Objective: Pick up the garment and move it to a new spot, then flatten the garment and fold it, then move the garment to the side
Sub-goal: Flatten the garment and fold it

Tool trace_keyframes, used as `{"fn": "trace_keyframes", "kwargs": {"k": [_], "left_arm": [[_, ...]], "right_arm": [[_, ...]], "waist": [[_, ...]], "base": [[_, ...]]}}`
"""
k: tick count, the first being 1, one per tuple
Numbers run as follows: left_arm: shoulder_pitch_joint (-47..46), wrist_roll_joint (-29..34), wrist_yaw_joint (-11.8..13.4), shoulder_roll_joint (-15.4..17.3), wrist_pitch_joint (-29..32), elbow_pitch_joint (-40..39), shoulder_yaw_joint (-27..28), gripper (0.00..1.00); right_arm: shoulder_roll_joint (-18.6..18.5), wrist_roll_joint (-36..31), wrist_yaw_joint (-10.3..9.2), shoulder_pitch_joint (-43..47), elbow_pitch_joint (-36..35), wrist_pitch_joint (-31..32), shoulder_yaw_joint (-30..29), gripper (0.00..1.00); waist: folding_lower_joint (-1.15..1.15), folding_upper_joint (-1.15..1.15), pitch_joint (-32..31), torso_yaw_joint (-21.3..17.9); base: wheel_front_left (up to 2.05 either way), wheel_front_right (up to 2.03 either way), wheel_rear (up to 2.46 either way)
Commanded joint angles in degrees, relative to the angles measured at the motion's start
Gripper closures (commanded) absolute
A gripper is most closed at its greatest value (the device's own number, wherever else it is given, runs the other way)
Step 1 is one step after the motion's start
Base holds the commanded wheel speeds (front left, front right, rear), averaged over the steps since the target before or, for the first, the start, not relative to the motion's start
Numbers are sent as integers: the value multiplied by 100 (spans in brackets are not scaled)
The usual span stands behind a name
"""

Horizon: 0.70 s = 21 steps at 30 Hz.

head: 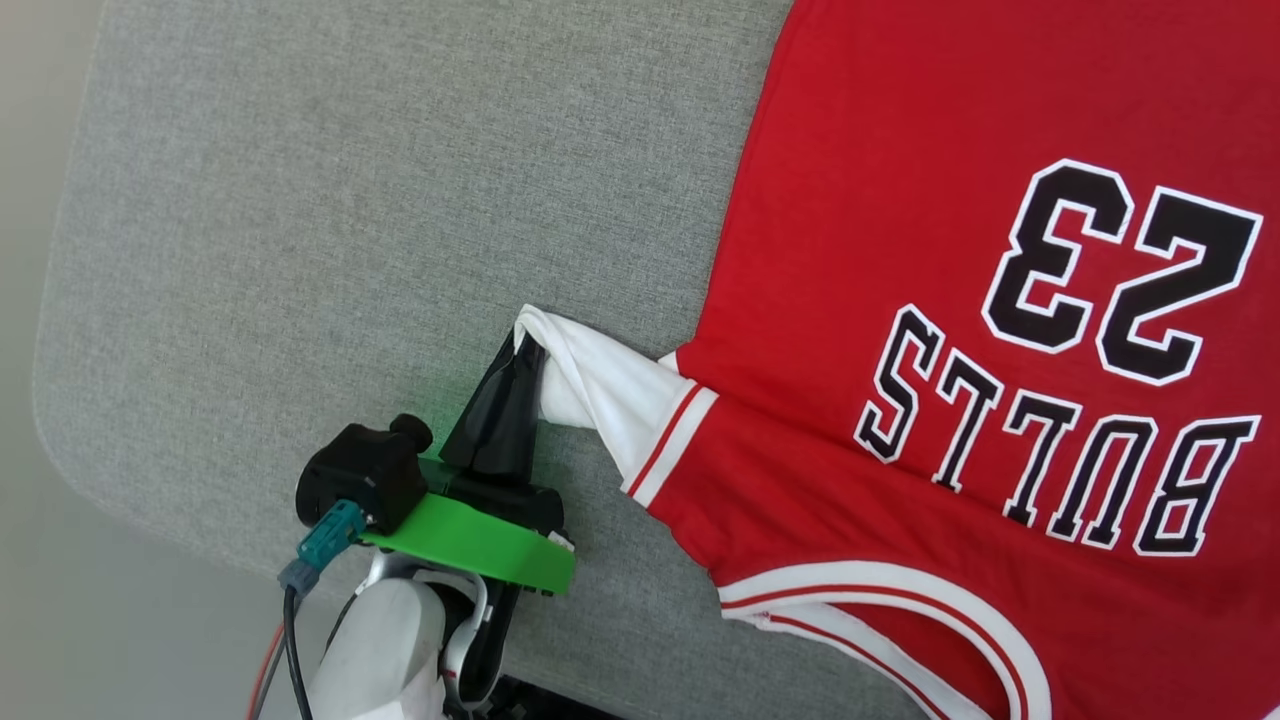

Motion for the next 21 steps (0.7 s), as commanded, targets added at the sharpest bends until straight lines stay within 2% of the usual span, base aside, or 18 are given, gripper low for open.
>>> {"fn": "trace_keyframes", "kwargs": {"k": [1, 12, 15, 21], "left_arm": [[-104, 54, -20, -33, -34, 38, 58, 100], [243, 221, -54, -33, -34, 196, 361, 100], [409, 257, -59, 5, -34, 253, 438, 100], [742, 298, -63, 77, -34, 353, 531, 100]], "right_arm": [[92, -28, -4, 428, 207, 41, 143, 100], [170, 118, -4, 507, 91, -961, 551, 100], [42, 303, -4, 712, 44, -1221, 792, 100], [-268, 875, -4, 1380, -156, -1742, 897, 100]], "waist": [[0, 0, -77, -36], [0, 0, -1010, -389], [0, 0, -1350, -528], [0, 0, -1965, -795]], "base": [[0, 0, 0], [0, 0, 0], [0, 0, 0], [0, 0, 0]]}}
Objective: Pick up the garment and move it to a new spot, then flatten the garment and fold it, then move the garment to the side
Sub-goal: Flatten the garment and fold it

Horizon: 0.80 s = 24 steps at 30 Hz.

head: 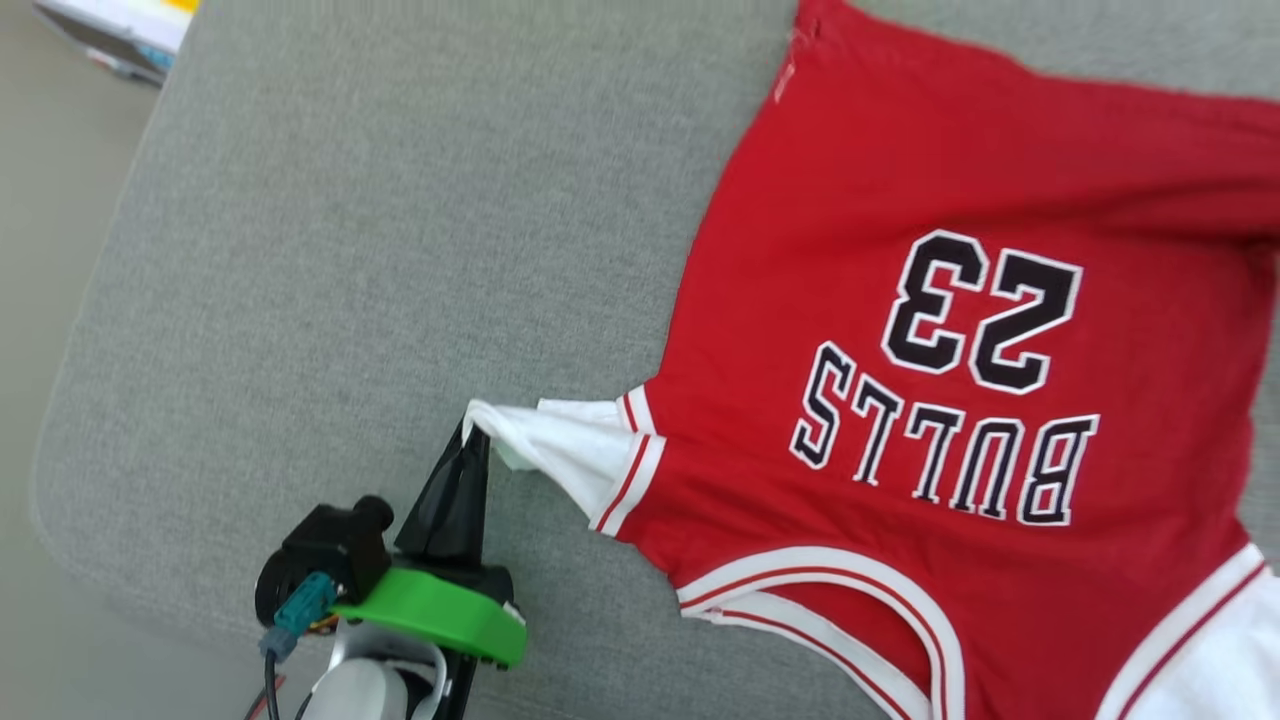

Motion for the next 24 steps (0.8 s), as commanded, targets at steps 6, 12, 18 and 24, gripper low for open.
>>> {"fn": "trace_keyframes", "kwargs": {"k": [6, 12, 18, 24], "left_arm": [[366, 44, 6, 176, -34, 96, 154, 100], [629, 18, 77, 267, -13, 154, 210, 100], [861, -36, 145, 329, 9, 135, 270, 100], [989, -74, 183, 398, 20, 148, 310, 100]], "right_arm": [[-346, 537, -3, 1149, -397, -466, -11, 100], [-547, 930, -3, 2548, -705, -826, -369, 100], [-505, 1077, -3, 3991, -1044, -997, -795, 100], [-97, 1035, -3, 5163, -1191, -930, -1036, 100]], "waist": [[0, 0, -1036, -644], [0, 0, -1420, -861], [0, 0, -1610, -1073], [0, 0, -1681, -1228]], "base": [[0, 0, 0], [0, 0, 0], [0, 0, 0], [0, 0, 0]]}}
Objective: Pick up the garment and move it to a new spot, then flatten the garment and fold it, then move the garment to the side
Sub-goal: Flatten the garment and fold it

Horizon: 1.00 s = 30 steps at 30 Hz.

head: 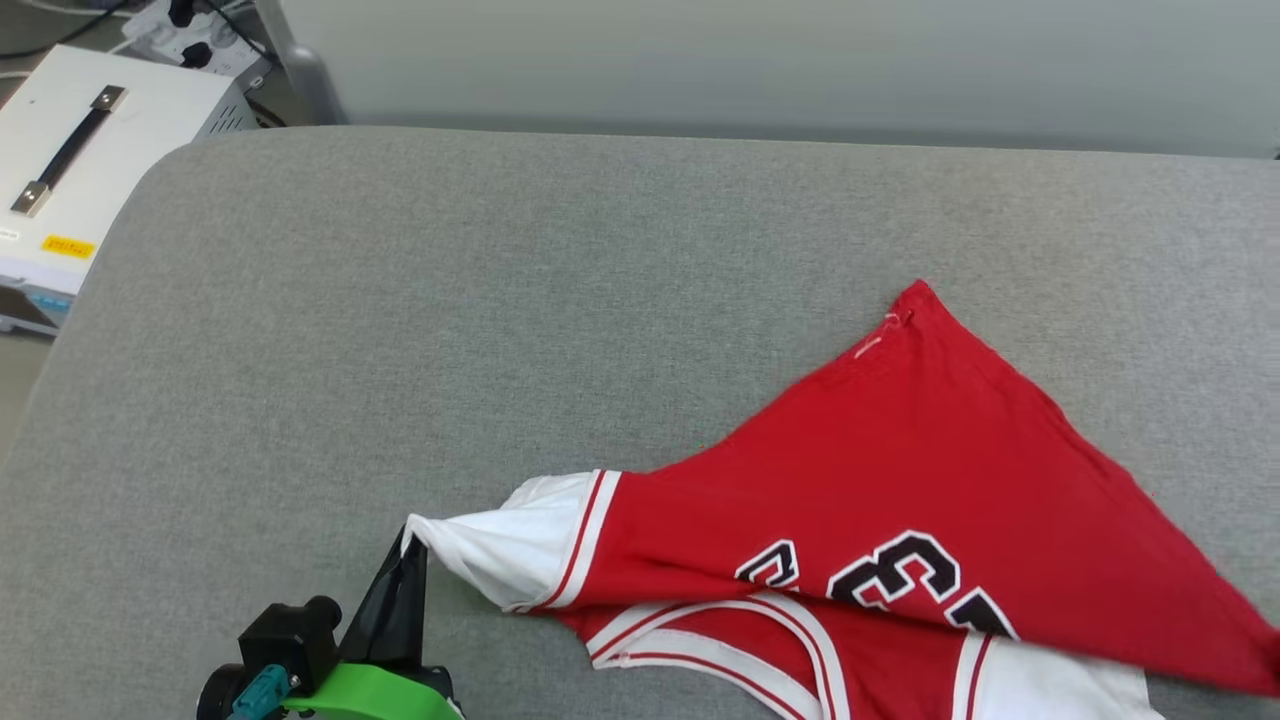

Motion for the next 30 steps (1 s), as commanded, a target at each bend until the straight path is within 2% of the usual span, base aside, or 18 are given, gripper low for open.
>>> {"fn": "trace_keyframes", "kwargs": {"k": [1, 6, 10, 11, 12, 13, 17, 24, 30], "left_arm": [[84, -48, 47, 70, 8, -3, 27, 100], [62, -61, 68, 111, 6, 10, 35, 100], [48, -74, 79, 124, 3, 24, 28, 100], [48, -77, 81, 129, 2, 28, 28, 100], [52, -80, 85, 136, 1, 33, 30, 100], [56, -84, 88, 142, 1, 36, 32, 100], [54, -87, 94, 150, -3, 45, 12, 100], [-22, -78, 91, 133, -12, -2, -64, 100], [-197, -52, 69, 105, -23, -57, -140, 100]], "right_arm": [[106, -20, -3, 244, -10, 40, -29, 100], [524, -55, -3, 861, 32, 196, -8, 100], [754, -112, -3, 1003, 47, 241, -46, 100], [783, -131, -3, 987, 23, 201, -80, 88], [806, -170, -3, 949, -20, 125, -134, 56], [827, -183, -3, 915, -55, 78, -185, 0], [879, -128, -3, 734, -339, -89, -514, 0], [704, -237, -3, 264, -1271, -307, -1040, 0], [619, -519, -3, -590, -1844, -96, -1007, 0]], "waist": [[0, 0, -104, -127], [0, 0, -59, -180], [0, 0, -26, -225], [0, 0, -25, -236], [0, 0, -28, -250], [0, 0, -32, -261], [0, 0, -67, -267], [0, 0, 12, -187], [0, 0, 263, -37]], "base": [[0, 0, 0], [0, 0, 0], [0, 0, 0], [0, 0, 0], [0, 0, 0], [0, 0, 0], [0, 0, 0], [0, 0, 0], [0, 0, 0]]}}
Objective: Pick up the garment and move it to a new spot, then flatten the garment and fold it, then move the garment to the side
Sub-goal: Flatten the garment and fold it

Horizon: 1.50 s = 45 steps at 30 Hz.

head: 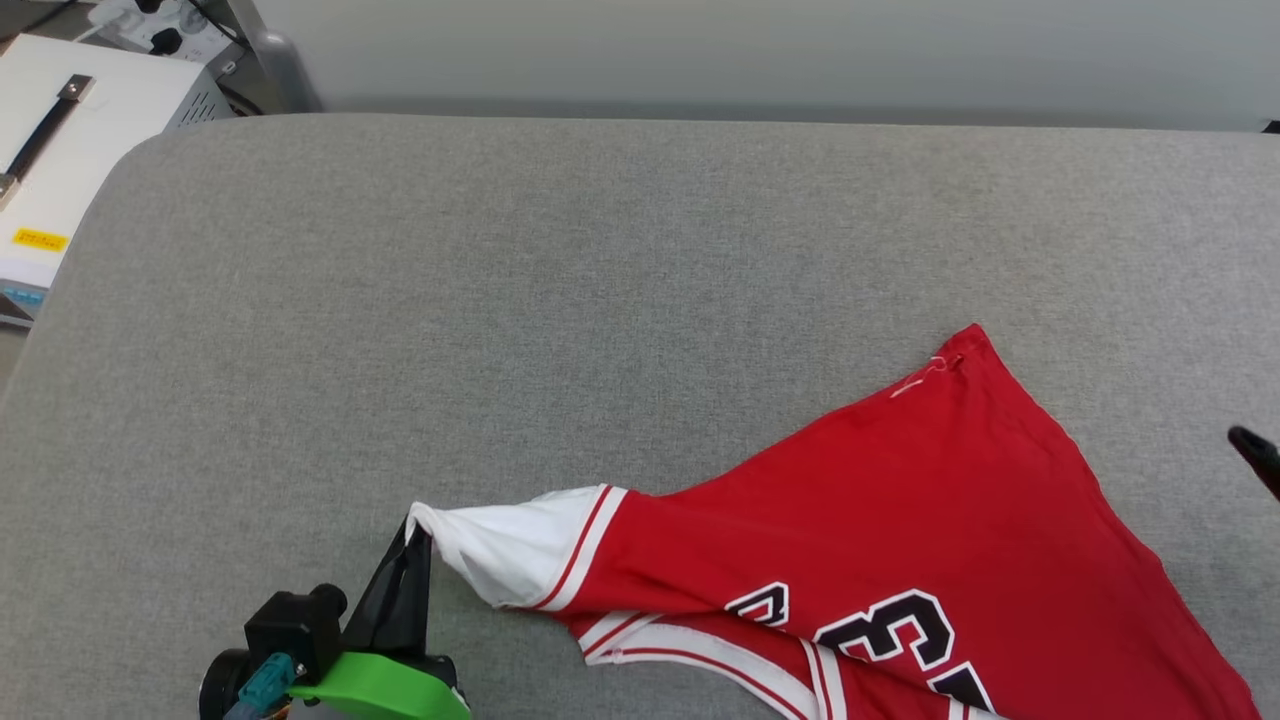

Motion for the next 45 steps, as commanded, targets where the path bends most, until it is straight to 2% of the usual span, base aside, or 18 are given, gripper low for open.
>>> {"fn": "trace_keyframes", "kwargs": {"k": [1, 7, 12, 19, 29, 34, 35, 36, 40, 45], "left_arm": [[-161, -15, -8, -19, -22, -38, -18, 100], [-438, 26, -48, -88, -32, -46, -133, 100], [-688, 67, -88, -172, -38, -40, -251, 100], [-1010, 127, -147, -309, -40, -89, -399, 100], [-1185, 165, -195, -446, -41, -86, -412, 100], [-1197, 201, -208, -479, -41, -75, -358, 100], [-1191, 212, -211, -484, -41, -71, -341, 100], [-1184, 220, -213, -487, -41, -65, -329, 100], [-1145, 256, -224, -494, -41, -19, -287, 100], [-1103, 302, -238, -459, -41, -7, -233, 100]], "right_arm": [[-7, -88, -3, -315, -83, 71, 92, 0], [-93, -298, -3, -1583, 56, 594, 847, 0], [-152, -389, -3, -2656, 619, 1047, 1657, 0], [-107, -375, -3, -3626, 1513, 1532, 2625, 0], [-221, -372, -3, -3744, 2450, 1651, 3753, 0], [-283, -138, -3, -3659, 2652, 1535, 4114, 0], [-286, -97, -3, -3672, 2642, 1495, 4181, 58], [-285, -68, -3, -3689, 2625, 1441, 4222, 100], [-304, 42, -3, -3806, 2585, 1169, 4329, 100], [-331, 136, -3, -3990, 2459, 518, 4275, 100]], "waist": [[0, 0, 164, 123], [0, 0, 532, 347], [0, 0, 823, 563], [0, 0, 1161, 853], [0, 0, 1463, 1048], [0, 0, 1465, 1020], [0, 0, 1445, 999], [0, 0, 1421, 978], [0, 0, 1277, 871], [0, 0, 956, 734]], "base": [[0, 0, 0], [0, 0, 0], [0, 0, 0], [0, 0, 0], [0, 0, 0], [0, 0, 0], [0, 0, 0], [0, 0, 0], [0, 0, 0], [0, 0, 0]]}}
